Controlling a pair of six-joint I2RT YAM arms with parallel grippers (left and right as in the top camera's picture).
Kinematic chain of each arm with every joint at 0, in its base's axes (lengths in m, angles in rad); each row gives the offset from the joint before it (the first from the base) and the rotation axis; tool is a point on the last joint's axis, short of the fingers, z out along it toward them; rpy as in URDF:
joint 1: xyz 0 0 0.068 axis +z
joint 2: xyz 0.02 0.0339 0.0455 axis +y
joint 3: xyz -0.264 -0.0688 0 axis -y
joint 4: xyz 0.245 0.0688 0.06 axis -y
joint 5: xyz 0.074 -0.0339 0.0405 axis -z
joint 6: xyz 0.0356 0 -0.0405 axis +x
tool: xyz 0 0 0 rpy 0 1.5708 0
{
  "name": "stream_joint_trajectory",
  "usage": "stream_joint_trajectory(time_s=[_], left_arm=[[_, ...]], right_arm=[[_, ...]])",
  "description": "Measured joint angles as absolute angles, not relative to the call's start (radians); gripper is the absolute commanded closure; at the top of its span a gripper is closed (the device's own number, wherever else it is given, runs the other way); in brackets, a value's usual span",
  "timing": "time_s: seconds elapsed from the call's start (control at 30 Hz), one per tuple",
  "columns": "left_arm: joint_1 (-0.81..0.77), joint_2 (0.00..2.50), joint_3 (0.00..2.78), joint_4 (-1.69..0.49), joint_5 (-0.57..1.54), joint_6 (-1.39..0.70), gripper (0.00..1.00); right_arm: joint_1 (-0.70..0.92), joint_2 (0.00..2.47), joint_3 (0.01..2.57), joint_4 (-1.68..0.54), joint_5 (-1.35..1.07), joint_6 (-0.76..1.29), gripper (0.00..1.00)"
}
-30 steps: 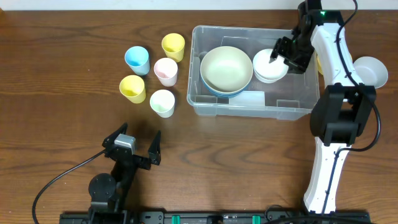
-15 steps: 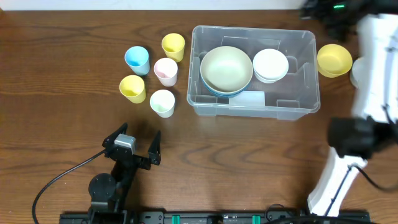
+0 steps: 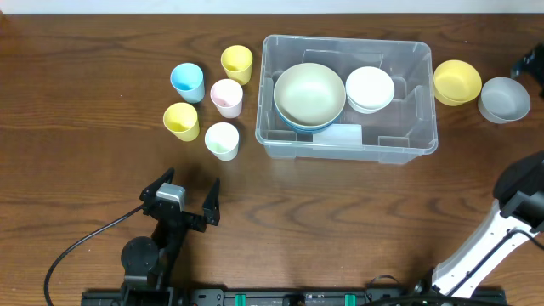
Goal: Pack container
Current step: 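Move the right gripper to the grey bowl and grip its rim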
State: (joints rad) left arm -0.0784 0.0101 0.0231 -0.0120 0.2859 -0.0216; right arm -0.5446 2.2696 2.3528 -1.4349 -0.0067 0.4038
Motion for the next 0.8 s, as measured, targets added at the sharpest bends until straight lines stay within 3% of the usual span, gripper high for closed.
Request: stream_joint_trajectory(time_s=[0.8], left_arm=[[-0.078,0.01,0.023,-0.012,0.286,-0.022,0.02]], right_arm=[[-0.631,2.352,2.055,-1.088,0.0,0.371,0.01]])
